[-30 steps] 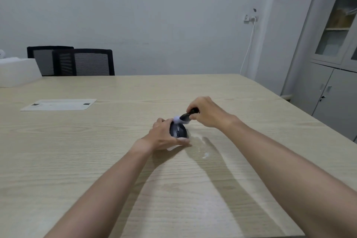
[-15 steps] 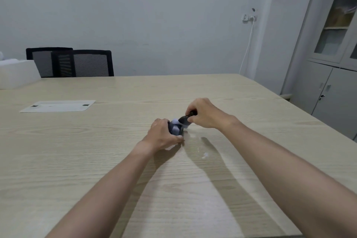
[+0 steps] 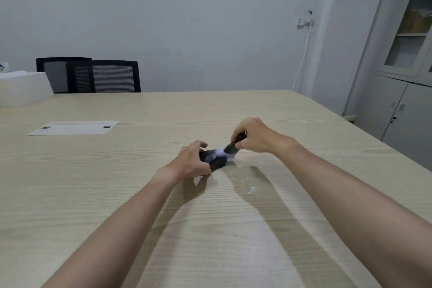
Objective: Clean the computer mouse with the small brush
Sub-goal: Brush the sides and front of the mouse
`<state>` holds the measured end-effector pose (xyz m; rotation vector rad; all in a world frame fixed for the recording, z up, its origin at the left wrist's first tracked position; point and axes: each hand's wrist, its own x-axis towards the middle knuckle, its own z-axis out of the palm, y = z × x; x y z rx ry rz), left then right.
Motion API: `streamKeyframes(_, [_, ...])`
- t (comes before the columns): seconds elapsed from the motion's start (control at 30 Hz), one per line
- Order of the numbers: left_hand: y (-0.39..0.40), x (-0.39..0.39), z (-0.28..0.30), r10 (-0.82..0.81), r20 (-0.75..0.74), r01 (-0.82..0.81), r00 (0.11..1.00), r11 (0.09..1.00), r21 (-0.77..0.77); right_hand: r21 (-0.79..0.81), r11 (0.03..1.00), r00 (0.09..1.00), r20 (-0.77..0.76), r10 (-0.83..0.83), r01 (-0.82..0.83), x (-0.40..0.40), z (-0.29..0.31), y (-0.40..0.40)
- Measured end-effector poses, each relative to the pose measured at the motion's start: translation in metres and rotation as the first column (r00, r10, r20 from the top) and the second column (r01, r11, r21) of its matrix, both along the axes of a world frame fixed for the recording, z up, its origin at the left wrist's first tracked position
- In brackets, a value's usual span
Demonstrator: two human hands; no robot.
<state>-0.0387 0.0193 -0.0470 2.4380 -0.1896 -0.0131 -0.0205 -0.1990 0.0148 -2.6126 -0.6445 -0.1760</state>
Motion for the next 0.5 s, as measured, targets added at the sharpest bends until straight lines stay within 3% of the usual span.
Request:
streamKeyframes(0.1, [0.001, 0.000, -0.001, -0.002, 0.025, 0.001, 1.000, 1.000, 0.026, 0.032, 0.999, 0.999, -0.025, -0.022, 0.023, 0.002, 0.015, -0.006])
streamKeyframes(0.2, [0.001, 0.003, -0.002, 0.005, 0.035, -0.005, 0.999, 1.000, 0.019, 0.150, 0.988, 0.997, 0.069, -0.047, 0.036, 0.001, 0.011, 0.000])
streamKeyframes(0.27, [0.003, 0.004, -0.001, 0.003, 0.031, -0.003, 1.000, 1.000, 0.029, 0.088, 0.996, 0.995, 0.101, -0.002, -0.007, -0.002, 0.004, 0.005])
streamKeyframes(0.4, [0.003, 0.006, 0.002, 0.005, 0.054, -0.009, 0.999, 0.998, 0.064, -0.038, 0.999, 0.999, 0.023, 0.041, -0.040, -0.006, 0.006, 0.002])
streamKeyframes(0.5, [0.005, 0.007, 0.001, 0.017, 0.060, -0.021, 0.998, 0.997, 0.069, -0.002, 1.000, 0.999, 0.048, 0.018, -0.017, -0.004, 0.013, -0.002])
